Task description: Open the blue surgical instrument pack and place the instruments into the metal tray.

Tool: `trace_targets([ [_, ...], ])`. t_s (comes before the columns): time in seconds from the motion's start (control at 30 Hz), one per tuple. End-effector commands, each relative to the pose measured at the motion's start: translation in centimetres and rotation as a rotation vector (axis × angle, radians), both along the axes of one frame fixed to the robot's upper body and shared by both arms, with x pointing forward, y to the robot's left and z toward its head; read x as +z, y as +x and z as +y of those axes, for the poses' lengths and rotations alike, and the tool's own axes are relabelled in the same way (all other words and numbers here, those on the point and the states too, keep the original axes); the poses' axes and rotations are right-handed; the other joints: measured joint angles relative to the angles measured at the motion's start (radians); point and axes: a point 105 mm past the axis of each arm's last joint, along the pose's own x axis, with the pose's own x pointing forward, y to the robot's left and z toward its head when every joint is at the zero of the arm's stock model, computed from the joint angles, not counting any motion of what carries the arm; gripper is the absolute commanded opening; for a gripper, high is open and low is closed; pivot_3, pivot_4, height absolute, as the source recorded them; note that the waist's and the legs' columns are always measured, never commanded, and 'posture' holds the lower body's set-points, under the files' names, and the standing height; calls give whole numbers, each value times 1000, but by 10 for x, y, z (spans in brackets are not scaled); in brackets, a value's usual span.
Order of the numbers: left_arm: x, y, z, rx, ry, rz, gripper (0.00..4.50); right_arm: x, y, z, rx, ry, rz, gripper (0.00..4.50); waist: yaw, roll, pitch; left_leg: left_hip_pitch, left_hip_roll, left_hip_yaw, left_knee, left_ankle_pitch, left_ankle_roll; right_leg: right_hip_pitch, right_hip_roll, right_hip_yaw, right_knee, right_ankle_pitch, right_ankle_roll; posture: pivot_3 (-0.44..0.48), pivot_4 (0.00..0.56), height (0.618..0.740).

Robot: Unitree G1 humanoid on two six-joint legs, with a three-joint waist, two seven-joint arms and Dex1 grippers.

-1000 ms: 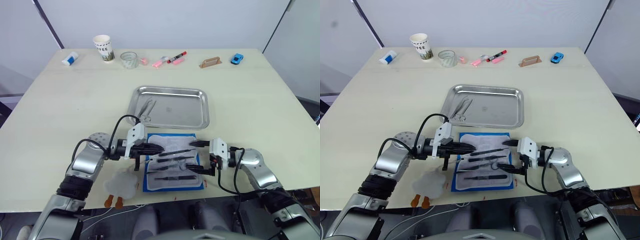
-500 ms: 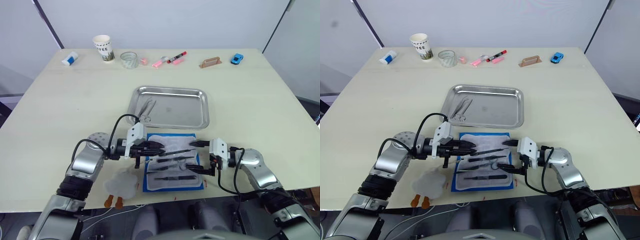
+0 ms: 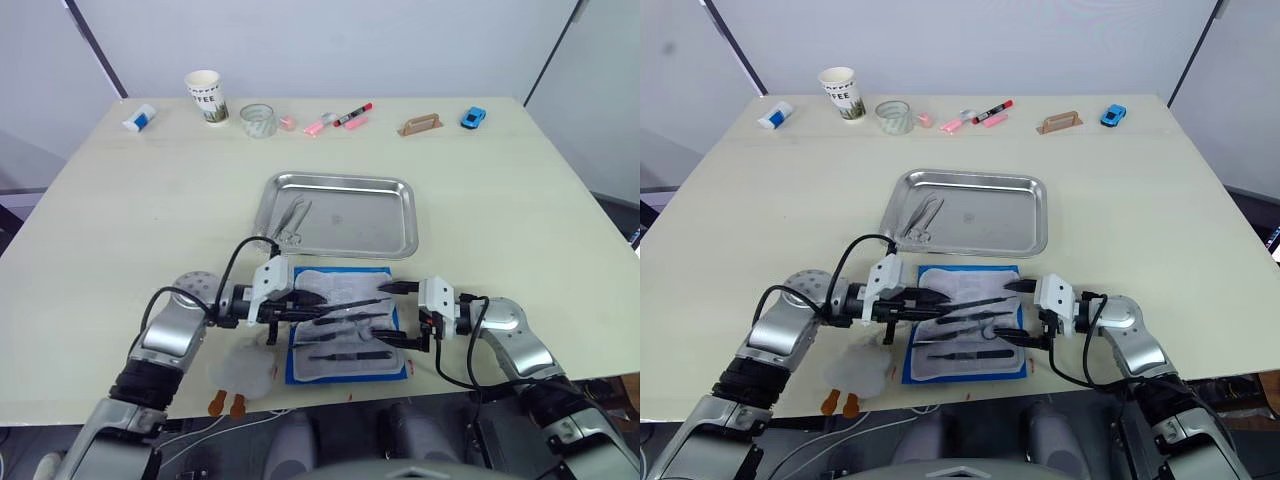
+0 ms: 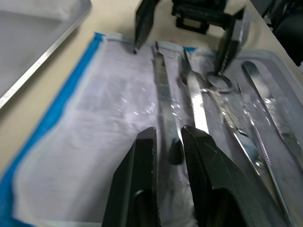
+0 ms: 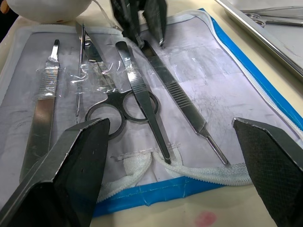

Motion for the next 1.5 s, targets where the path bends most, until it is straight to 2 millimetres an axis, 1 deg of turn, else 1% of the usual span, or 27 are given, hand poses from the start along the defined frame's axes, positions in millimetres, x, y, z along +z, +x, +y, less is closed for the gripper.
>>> trace_targets([
  [0.03, 9, 0, -4, -19, -23, -32, 890, -57, -12, -15, -73, -175, 160, 4500, 0, 0, 0, 0, 0, 0, 0, 0, 0, 0, 0, 0, 0, 0, 0, 0, 150, 737],
  [0.2, 12, 2, -4, -4, -39, -61, 890, -57, -12, -15, -73, -175, 161, 4500, 0, 0, 0, 0, 0, 0, 0, 0, 0, 0, 0, 2, 0, 0, 0, 0, 150, 737],
  [0.37, 9, 4, -3, 14, -30, -88, 890, -57, -12, -15, -73, -174, 160, 4500, 0, 0, 0, 1, 0, 0, 0, 0, 0, 0, 0, 2, 0, 0, 0, 0, 150, 737],
  [0.53, 7, -1, -2, -4, -26, -47, 890, -57, -12, -15, -73, -174, 161, 4500, 0, 0, 0, 1, 0, 1, -1, 0, 0, 0, 0, 2, 0, 0, 0, 0, 150, 737],
  [0.73, 6, 3, -1, 14, -18, -92, 890, -57, -12, -15, -74, -173, 160, 4500, 0, 0, 0, 1, 0, 1, -1, 0, 0, 0, 0, 2, 0, 0, 0, 0, 150, 737],
  [0.93, 7, 2, 0, 13, -28, -50, 890, -57, -12, -15, -76, -174, 160, 4500, 0, 0, 0, 2, 0, 1, -2, 0, 0, 0, 0, 2, 0, 0, 0, 0, 150, 737],
  [0.97, 8, 2, 0, 13, -32, -48, 1426, -57, -12, -15, -76, -175, 160, 4500, 0, 0, 0, 2, 0, 1, -2, 0, 0, 0, 0, 2, 0, 0, 0, 0, 150, 737],
  [1.03, 11, 5, 0, 27, -35, -83, 2092, -57, -12, -15, -76, -174, 161, 4500, 0, 0, 0, 3, 0, 1, -3, 0, 0, 0, 0, 2, 0, 0, 0, 0, 150, 737],
  [1.1, 12, 8, -1, 44, -40, -111, 3145, -57, -12, -14, -76, -174, 161, 4500, 0, 0, 0, 3, 0, 1, -3, 0, 0, 0, 0, 2, 0, 0, 0, 0, 150, 737],
  [1.13, 12, 9, -1, 46, -43, -113, 3556, -57, -12, -14, -76, -174, 161, 4500, 0, 0, 0, 3, 0, 1, -3, 0, 0, 0, 0, 3, 0, 0, 0, 0, 150, 737],
  [1.5, 10, 6, 0, 34, -32, -95, 3556, -58, -11, -14, -77, -174, 160, 4500, 0, 0, 0, 4, 0, 2, -3, 0, 0, 0, 0, 3, 0, 0, 0, 0, 150, 737],
])
